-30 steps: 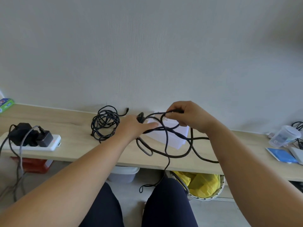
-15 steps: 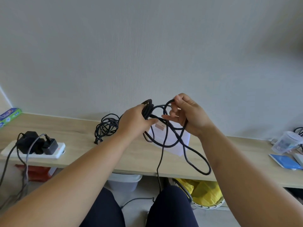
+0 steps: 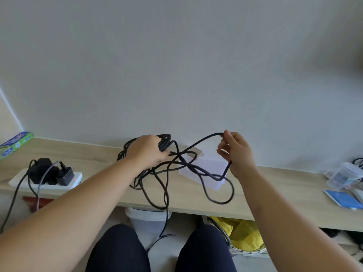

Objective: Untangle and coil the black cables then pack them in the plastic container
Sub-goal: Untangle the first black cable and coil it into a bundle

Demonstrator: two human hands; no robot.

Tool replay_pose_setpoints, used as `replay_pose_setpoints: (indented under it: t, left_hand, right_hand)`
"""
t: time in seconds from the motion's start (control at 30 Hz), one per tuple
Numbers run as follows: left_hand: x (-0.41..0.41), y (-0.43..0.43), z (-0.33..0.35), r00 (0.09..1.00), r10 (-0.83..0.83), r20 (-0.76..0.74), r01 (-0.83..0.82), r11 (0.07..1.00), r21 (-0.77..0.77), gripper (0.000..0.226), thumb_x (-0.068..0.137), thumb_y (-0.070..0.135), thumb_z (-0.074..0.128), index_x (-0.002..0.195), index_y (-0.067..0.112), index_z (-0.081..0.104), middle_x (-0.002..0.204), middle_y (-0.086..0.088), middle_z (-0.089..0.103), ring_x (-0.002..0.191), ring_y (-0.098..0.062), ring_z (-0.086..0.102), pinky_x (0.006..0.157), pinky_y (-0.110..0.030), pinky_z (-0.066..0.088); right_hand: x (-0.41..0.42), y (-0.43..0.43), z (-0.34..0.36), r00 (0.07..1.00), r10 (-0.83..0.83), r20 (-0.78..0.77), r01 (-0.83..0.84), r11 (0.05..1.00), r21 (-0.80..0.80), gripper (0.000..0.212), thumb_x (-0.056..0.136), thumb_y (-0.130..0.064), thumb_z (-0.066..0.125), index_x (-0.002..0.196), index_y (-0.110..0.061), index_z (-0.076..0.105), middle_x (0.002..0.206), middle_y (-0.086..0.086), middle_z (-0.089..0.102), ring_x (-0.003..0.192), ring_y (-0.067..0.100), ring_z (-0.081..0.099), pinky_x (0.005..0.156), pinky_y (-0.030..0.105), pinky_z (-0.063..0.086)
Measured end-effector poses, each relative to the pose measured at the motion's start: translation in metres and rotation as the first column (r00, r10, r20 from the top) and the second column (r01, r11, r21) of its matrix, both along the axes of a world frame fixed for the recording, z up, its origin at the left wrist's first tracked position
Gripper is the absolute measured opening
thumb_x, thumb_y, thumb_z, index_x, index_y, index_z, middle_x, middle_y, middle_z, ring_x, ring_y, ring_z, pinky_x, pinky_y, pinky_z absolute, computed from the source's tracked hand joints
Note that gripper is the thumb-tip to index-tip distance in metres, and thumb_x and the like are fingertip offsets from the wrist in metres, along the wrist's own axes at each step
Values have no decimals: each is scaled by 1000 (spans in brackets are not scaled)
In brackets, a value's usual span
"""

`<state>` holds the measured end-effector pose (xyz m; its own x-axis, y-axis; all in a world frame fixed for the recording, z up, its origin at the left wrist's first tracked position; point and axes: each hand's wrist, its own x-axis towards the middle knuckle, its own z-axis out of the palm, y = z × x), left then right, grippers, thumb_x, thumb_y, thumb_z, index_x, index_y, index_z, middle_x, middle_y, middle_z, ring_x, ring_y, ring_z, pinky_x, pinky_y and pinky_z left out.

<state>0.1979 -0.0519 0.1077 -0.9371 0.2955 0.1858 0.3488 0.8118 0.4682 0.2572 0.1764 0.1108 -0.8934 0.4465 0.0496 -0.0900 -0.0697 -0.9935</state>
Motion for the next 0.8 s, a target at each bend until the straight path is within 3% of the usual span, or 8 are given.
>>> replay_pose_setpoints:
  t: [0.1,0.17,0.23,0.33,0.4,0.47,0.63,0.8]
  left_hand:
    - [9,2,-13,998,25,-65,-24,1000,15,34,84,29,60,56,21,42,56,5,48,61,-22,50,52,-28,30]
    - [12,1,-18,995,7,-104,-3,999,39,38,84,28,60,54,23,38,55,6,44,61,-22,49,53,-28,28]
    - [15,1,-20,993,-34,-117,40,998,48,40,85,27,61,53,24,37,53,7,43,60,-20,48,51,-28,26]
    - [24,9,-19,980,-123,-154,131,991,43,42,85,26,62,53,26,34,51,9,40,58,-21,49,50,-27,25]
    - [28,14,-18,975,-144,-169,150,989,20,41,86,29,62,55,26,35,52,10,40,59,-18,48,50,-27,27]
    - [26,14,-21,977,-138,-164,143,990,18,35,86,30,61,59,22,41,54,8,45,62,-20,52,54,-27,33]
    - [17,4,-31,997,-64,-54,64,998,0,25,87,32,60,70,17,49,65,3,49,70,-23,52,59,-28,30]
    - [20,4,-40,973,-126,191,120,992,44,23,83,22,64,62,19,55,60,4,60,57,-13,55,53,-26,37]
  right_hand:
    - [-3,0,-11,985,1,173,-79,891,446,15,97,-21,50,90,-13,61,77,0,64,77,17,62,69,27,51]
    - [-5,2,-19,928,-44,369,-253,653,714,19,96,-16,46,108,-18,61,103,1,67,95,19,62,74,26,45]
    - [-4,-1,-27,878,-115,465,-385,405,829,43,93,-8,42,131,-23,51,133,-1,53,119,20,50,92,29,41]
    - [-2,-23,-27,939,-25,344,-334,188,924,57,87,-4,43,140,-23,41,147,-4,39,135,19,32,112,36,27]
    - [-1,-39,-25,926,49,375,-378,99,920,45,92,-13,42,135,-25,49,141,-5,46,130,17,40,99,28,38]
    - [1,-44,-25,907,44,419,-420,24,907,36,97,-23,38,125,-30,59,126,-7,55,115,16,51,67,17,36]
    - [5,-38,-26,901,214,377,-414,167,895,22,96,-26,52,109,-23,70,86,-20,47,75,-2,44,63,3,33]
    - [2,-37,-24,972,131,196,-235,583,778,17,95,-20,54,95,-11,68,87,-10,53,82,7,48,67,12,32]
